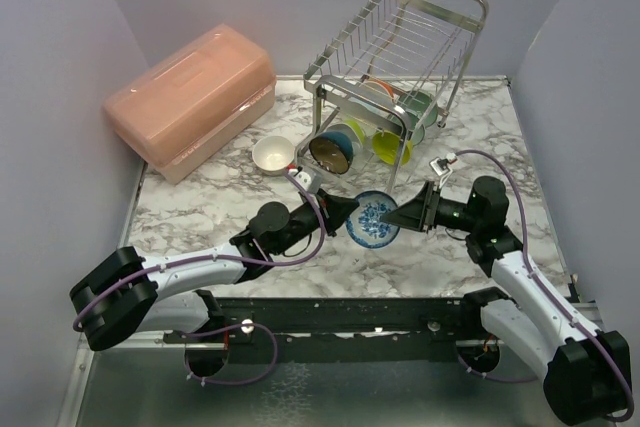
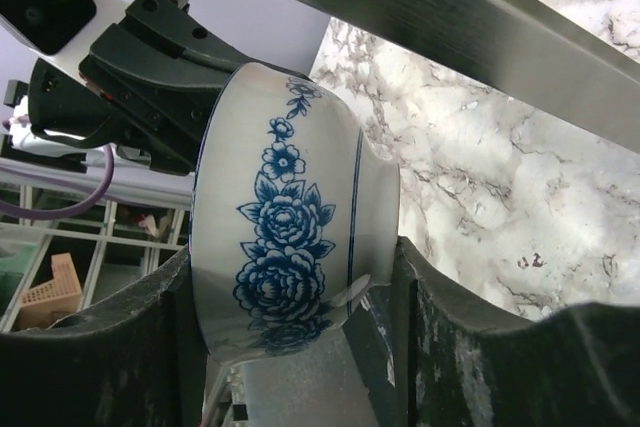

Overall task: Load the bowls into the dish rack
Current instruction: Place the bowl in the dish rack.

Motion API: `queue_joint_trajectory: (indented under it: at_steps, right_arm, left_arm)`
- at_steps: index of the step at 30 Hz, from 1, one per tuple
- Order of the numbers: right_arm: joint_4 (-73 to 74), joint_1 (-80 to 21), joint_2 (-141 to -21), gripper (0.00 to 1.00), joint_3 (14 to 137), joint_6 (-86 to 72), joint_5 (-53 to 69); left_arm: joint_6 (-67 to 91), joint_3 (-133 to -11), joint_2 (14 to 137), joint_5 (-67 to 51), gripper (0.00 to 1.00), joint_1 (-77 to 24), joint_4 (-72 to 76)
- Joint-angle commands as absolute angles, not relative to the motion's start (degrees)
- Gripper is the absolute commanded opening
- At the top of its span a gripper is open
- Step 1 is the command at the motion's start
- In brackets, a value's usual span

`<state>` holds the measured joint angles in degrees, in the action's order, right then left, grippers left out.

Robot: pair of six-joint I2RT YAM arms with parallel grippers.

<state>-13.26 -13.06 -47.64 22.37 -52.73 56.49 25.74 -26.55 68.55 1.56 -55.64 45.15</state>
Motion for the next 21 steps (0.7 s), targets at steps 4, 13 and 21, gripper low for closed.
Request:
queue_joint_trajectory:
  at_steps: [4, 13, 21]
  right_arm:
    - [-8.2, -13.4, -47.5, 0.18, 25.2, -49.8, 56.1]
    - [3.9, -13.4, -47.0, 0.0, 30.1, -41.6, 49.6]
    - [19.2, -13.4, -44.9, 0.0, 35.4, -34.5, 38.6]
  left_arm:
    - [26.3, -27.5, 67.0, 4.0, 0.0, -55.9, 50.4]
    - [28.3, -26.2, 65.4, 7.8, 0.53, -55.9, 49.5]
    - [29.1, -24.2, 61.4, 11.0, 0.9, -55.8, 46.7]
